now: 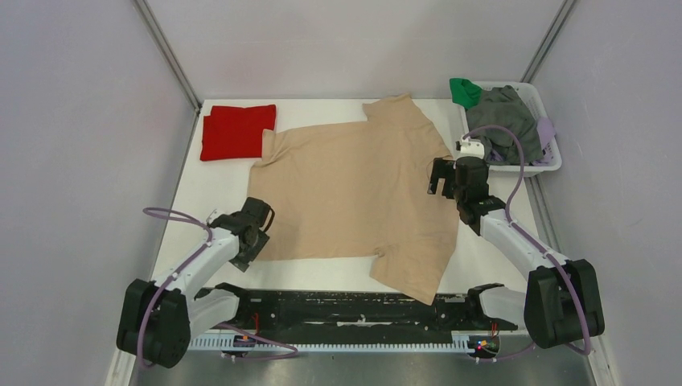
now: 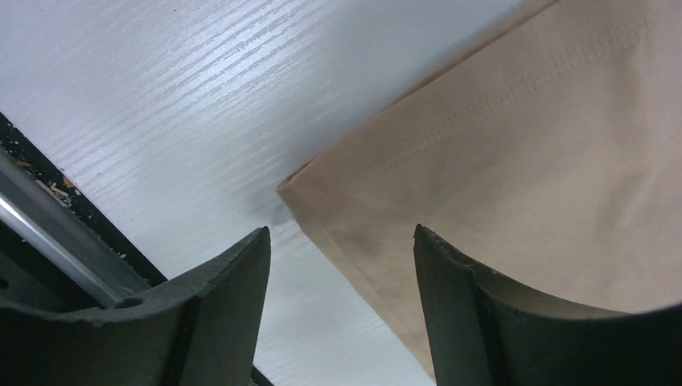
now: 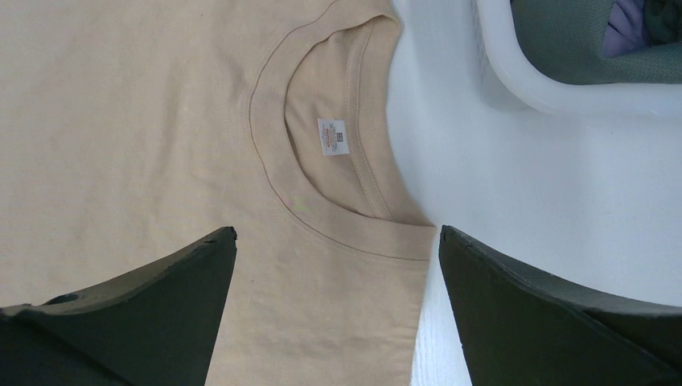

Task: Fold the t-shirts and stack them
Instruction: Grab the side of the flattened tshirt closest away from the robot with both arms

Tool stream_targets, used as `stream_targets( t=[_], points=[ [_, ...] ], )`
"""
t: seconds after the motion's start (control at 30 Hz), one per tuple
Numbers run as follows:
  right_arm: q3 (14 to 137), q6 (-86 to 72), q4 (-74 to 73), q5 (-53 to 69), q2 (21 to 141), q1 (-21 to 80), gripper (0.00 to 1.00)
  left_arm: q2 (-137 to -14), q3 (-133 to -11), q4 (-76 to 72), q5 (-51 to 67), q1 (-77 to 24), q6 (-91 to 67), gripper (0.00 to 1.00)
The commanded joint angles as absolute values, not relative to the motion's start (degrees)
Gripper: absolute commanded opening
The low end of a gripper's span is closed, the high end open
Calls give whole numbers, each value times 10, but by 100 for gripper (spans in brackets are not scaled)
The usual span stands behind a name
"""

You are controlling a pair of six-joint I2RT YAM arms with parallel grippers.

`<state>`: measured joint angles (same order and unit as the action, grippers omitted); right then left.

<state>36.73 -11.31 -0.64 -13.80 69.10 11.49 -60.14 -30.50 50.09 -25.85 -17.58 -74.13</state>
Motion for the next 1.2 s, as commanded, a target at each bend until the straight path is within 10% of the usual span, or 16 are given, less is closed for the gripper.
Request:
stream_targets(
  t=[0.0, 0.4, 0.57, 1.17],
  points=[
    [377, -98, 14, -139, 692, 114, 98, -640, -309, 462, -288, -163, -796, 69],
    [386, -93, 7, -141, 701, 114, 98, -680, -296, 434, -305, -149, -800, 35],
    [388, -87, 2, -141, 701, 114, 98, -678, -295, 433, -309, -147, -792, 2],
    [384, -62, -217, -129, 648, 289, 98, -621, -314, 383, -331, -98, -676, 2]
  ],
)
